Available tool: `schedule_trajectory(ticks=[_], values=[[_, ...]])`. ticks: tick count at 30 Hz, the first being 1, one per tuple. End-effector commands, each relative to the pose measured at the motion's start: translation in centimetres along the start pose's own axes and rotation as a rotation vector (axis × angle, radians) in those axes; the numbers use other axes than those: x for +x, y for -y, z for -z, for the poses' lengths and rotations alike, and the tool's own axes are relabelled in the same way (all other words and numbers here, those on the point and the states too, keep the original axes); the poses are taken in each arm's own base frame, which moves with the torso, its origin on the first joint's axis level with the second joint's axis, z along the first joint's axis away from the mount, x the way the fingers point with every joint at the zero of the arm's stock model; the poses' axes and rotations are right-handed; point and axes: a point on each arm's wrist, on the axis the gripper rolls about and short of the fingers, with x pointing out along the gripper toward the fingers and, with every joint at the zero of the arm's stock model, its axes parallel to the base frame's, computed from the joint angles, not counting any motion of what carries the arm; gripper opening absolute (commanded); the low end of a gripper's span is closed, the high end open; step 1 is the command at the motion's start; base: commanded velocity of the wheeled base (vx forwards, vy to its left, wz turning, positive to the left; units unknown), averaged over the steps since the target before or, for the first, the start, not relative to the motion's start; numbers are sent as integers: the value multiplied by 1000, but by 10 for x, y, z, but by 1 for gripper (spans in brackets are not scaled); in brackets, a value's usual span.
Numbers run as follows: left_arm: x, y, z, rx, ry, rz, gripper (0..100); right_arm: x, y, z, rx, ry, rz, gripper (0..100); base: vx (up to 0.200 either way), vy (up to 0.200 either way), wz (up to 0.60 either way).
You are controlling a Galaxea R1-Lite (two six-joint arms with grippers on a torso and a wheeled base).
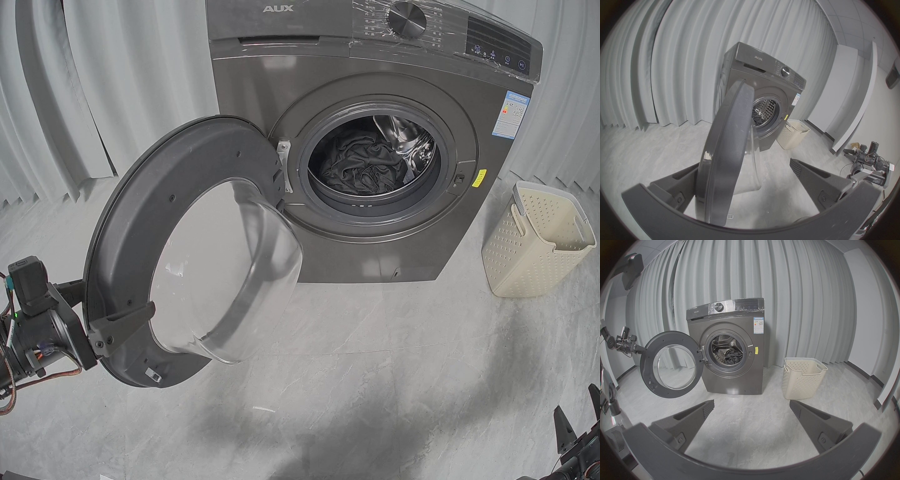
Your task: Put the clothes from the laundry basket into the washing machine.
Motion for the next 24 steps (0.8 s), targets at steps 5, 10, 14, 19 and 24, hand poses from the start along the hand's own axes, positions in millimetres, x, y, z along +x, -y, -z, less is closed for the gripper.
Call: schedule_trajectory(ticks=[5, 10, 14, 19, 24], values=[[-2, 26, 3, 1, -3, 186, 100, 0, 0, 4, 0, -3, 0, 100, 0, 0, 0], [-23, 48, 8, -51, 8, 358, 100, 0, 0, 4, 0, -2, 0, 100, 0, 0, 0], [-24, 44, 14, -61, -8, 311, 100, 0, 0, 4, 0, -2, 0, 100, 0, 0, 0], [-22, 36, 13, -67, 3, 233, 100, 0, 0, 4, 0, -2, 0, 100, 0, 0, 0], [-9, 23, 14, -80, -26, 123, 100, 0, 0, 4, 0, -2, 0, 100, 0, 0, 0]])
